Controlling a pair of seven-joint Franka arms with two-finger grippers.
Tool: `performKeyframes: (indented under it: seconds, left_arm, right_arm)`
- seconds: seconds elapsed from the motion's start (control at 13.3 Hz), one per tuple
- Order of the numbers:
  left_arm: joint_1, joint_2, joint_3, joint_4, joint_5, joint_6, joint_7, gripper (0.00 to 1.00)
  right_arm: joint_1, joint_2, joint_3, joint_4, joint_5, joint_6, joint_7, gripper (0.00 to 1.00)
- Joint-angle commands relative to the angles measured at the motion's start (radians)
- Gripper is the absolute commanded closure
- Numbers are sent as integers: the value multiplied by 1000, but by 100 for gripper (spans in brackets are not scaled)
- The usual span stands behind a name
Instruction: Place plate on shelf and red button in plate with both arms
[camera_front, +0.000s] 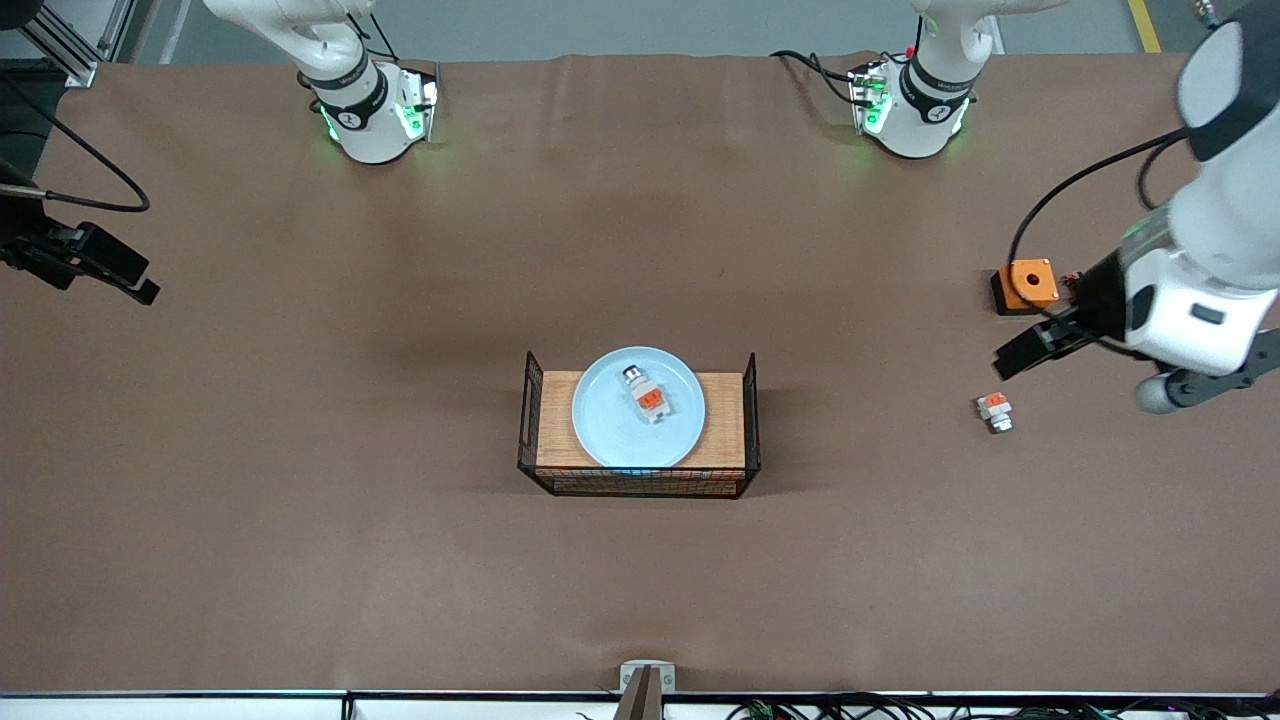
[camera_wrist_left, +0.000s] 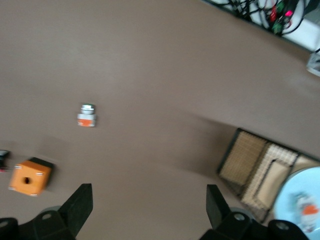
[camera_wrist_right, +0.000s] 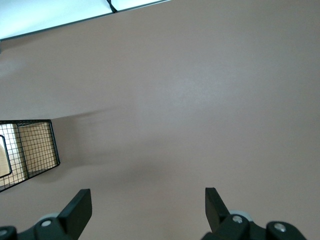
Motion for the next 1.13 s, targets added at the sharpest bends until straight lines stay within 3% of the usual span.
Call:
performKeyframes:
  seconds: [0.0,0.75,0.9,1.05]
  left_arm:
    - [77,-68,-11,-53,11,-33,196,0]
    - [115,-158,0,-73,8,-97,348,0]
    - [60,-221,64,-160,-6,-88,374,0]
    - [-74,-281,195,-232,-6,-79,390,0]
  right_arm:
    - [0,17,5,19,-22,-13,-10,0]
    - [-9,25,5,20,-7,-14,-10,0]
    - [-8,25,5,22,-7,-14,-12,0]
    - [-12,25,5,22,-7,-16,-15,0]
